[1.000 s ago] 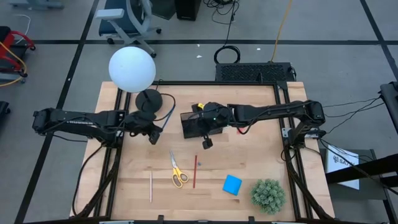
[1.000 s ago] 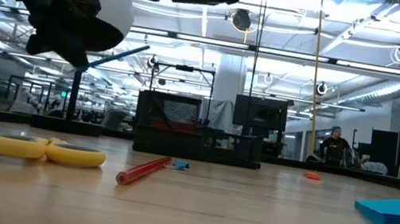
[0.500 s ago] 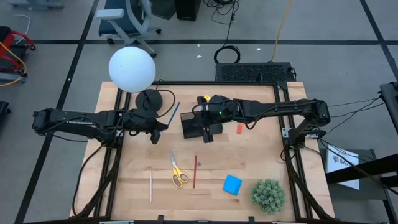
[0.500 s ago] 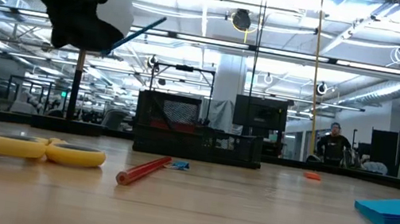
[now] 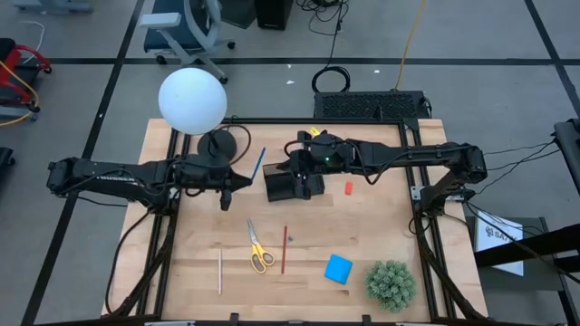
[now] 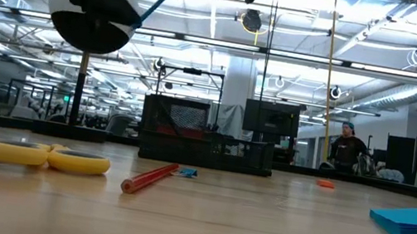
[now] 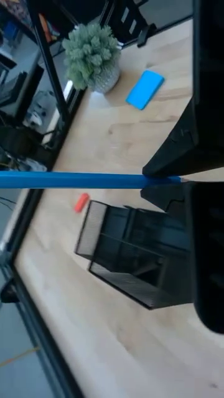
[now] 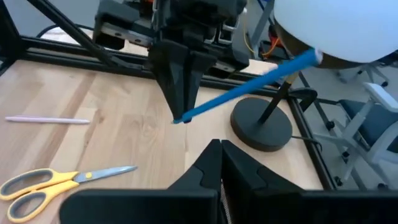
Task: Pick and place office supplies into organizer
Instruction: Put the blue pencil into the desk organizer
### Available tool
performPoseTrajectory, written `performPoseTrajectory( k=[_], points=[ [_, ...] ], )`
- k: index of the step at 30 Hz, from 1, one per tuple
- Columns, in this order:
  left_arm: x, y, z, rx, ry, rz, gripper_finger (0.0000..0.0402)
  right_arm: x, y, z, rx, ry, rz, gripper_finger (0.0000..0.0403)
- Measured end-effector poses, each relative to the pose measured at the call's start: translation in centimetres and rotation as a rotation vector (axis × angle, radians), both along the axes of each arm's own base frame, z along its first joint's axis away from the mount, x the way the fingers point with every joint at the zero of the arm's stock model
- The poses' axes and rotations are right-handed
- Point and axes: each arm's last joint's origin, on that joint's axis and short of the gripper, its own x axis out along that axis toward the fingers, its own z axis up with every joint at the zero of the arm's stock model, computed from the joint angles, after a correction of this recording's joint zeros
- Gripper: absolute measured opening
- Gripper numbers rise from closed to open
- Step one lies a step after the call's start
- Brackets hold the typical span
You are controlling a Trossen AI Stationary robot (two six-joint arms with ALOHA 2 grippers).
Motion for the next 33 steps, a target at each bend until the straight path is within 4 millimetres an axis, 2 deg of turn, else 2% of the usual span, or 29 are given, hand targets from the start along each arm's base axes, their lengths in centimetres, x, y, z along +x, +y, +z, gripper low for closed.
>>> performPoseTrajectory(
  k=[8,20,25,33],
  points=[
    [0.3,-0.1,0.7,0.068,-0.074,-0.043,0.0,0.0,-0.6,0.1,0.04,-0.018,-0.034,0.0045],
    [0.4,-0.1,1.0,0.12,-0.104,-0.061,0.0,0.1,-1.4,0.6,0.071,-0.074,-0.063,0.0173],
    [0.4,-0.1,1.3,0.142,-0.129,-0.066,0.0,0.4,-1.4,1.2,0.146,-0.15,-0.017,0.0222],
    [0.5,-0.1,1.5,0.151,-0.148,-0.084,0.0,0.5,-1.7,2.0,0.218,-0.238,0.012,0.026]
  ],
)
